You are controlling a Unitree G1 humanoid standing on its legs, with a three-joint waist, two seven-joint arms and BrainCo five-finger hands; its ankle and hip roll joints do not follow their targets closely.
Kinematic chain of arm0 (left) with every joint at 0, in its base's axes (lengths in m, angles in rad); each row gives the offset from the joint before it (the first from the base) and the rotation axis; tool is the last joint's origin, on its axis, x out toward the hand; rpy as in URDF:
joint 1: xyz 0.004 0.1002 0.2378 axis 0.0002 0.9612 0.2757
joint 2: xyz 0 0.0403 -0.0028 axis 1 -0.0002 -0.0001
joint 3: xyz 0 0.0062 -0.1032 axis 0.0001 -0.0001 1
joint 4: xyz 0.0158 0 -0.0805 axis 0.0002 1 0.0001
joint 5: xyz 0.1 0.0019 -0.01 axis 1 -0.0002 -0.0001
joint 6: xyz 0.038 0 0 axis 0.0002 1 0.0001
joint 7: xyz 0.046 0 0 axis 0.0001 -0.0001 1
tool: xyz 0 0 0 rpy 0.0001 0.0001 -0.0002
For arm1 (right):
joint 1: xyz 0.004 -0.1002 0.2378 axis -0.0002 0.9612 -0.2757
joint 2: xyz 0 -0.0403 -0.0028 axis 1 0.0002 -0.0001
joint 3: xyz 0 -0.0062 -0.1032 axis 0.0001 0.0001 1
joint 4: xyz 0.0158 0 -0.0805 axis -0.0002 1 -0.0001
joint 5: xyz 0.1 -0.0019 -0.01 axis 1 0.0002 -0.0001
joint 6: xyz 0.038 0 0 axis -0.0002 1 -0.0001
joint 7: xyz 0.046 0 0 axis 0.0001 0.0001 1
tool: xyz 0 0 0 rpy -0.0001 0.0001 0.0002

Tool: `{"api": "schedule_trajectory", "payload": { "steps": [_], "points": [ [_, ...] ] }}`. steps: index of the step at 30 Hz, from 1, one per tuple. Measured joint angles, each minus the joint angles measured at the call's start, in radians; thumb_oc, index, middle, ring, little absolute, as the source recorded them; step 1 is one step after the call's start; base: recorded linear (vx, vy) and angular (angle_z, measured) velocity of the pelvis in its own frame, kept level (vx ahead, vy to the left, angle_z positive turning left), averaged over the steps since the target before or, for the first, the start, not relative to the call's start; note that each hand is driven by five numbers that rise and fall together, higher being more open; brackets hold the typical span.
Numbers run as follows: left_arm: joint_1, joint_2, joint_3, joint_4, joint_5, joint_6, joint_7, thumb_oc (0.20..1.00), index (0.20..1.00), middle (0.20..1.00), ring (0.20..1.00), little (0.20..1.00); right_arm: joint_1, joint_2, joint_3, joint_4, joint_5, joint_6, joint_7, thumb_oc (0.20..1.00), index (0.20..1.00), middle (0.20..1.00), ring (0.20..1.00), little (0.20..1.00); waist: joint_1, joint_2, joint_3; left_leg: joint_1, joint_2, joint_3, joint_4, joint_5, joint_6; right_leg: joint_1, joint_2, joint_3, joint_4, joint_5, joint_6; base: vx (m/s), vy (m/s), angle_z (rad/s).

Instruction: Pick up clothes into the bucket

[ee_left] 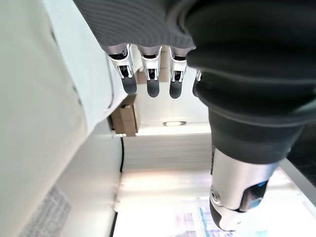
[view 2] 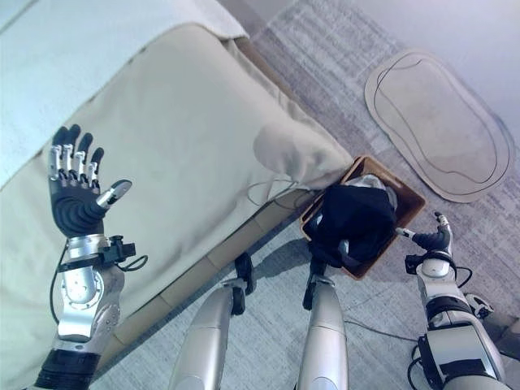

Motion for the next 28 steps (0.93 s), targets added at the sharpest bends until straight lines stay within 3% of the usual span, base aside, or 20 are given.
{"api": "schedule_trajectory", "payload": {
  "steps": [4,8,9,12,20,28],
  "points": [
    [0.015,-0.006,0.016,0.036,0.001,0.002,-0.007,1.000,1.000,1.000,1.000,1.000,0.087,0.043,-0.002,-0.118,-0.018,0.000,0.003,1.000,1.000,1.000,1.000,1.000,-0.003,-0.009,-0.006,0.141,0.001,-0.013,-0.145,0.060,-0.016,0.132,0.019,-0.033,-0.106,0.031,0.004,0.10,-0.018,0.05],
    [0.036,-0.024,0.039,0.045,0.002,0.005,-0.015,1.000,1.000,1.000,1.000,1.000,0.231,0.122,-0.046,-0.383,-0.032,-0.001,-0.018,1.000,1.000,1.000,1.000,1.000,-0.006,-0.021,-0.020,0.239,0.013,-0.018,-0.248,0.097,-0.029,0.226,0.045,-0.059,-0.189,0.052,-0.001,0.11,-0.015,0.01],
    [0.050,-0.038,0.036,0.052,0.000,0.007,-0.028,1.000,1.000,1.000,1.000,1.000,0.290,0.153,-0.045,-0.466,-0.055,-0.022,-0.019,1.000,1.000,1.000,1.000,1.000,-0.026,-0.026,-0.024,0.279,0.019,-0.028,-0.273,0.103,-0.034,0.274,0.054,-0.073,-0.215,0.056,0.000,0.18,-0.023,0.15],
    [0.086,-0.061,0.018,0.085,-0.001,0.016,-0.062,1.000,1.000,1.000,1.000,1.000,0.392,0.260,-0.100,-0.629,-0.053,-0.056,-0.020,1.000,1.000,1.000,1.000,1.000,-0.032,-0.026,-0.036,0.374,0.022,-0.043,-0.329,0.116,-0.038,0.377,0.064,-0.100,-0.267,0.059,0.001,0.12,0.006,0.16],
    [0.212,-0.106,-0.047,0.139,-0.130,0.054,-0.175,1.000,1.000,1.000,1.000,1.000,0.527,0.371,0.008,-0.709,0.037,-0.093,0.107,1.000,1.000,1.000,1.000,1.000,-0.031,-0.023,-0.122,0.519,0.024,-0.027,-0.409,0.118,-0.041,0.544,0.086,-0.108,-0.408,0.094,0.012,0.09,0.011,-0.04],
    [0.298,-0.120,-0.050,0.228,-0.146,0.072,-0.238,1.000,1.000,1.000,1.000,1.000,0.641,0.398,0.026,-0.689,0.084,-0.096,0.167,1.000,1.000,1.000,1.000,1.000,-0.029,-0.022,-0.221,0.620,0.025,-0.022,-0.460,0.118,-0.044,0.658,0.099,-0.113,-0.490,0.105,0.021,0.06,0.007,-0.01]
  ]
}}
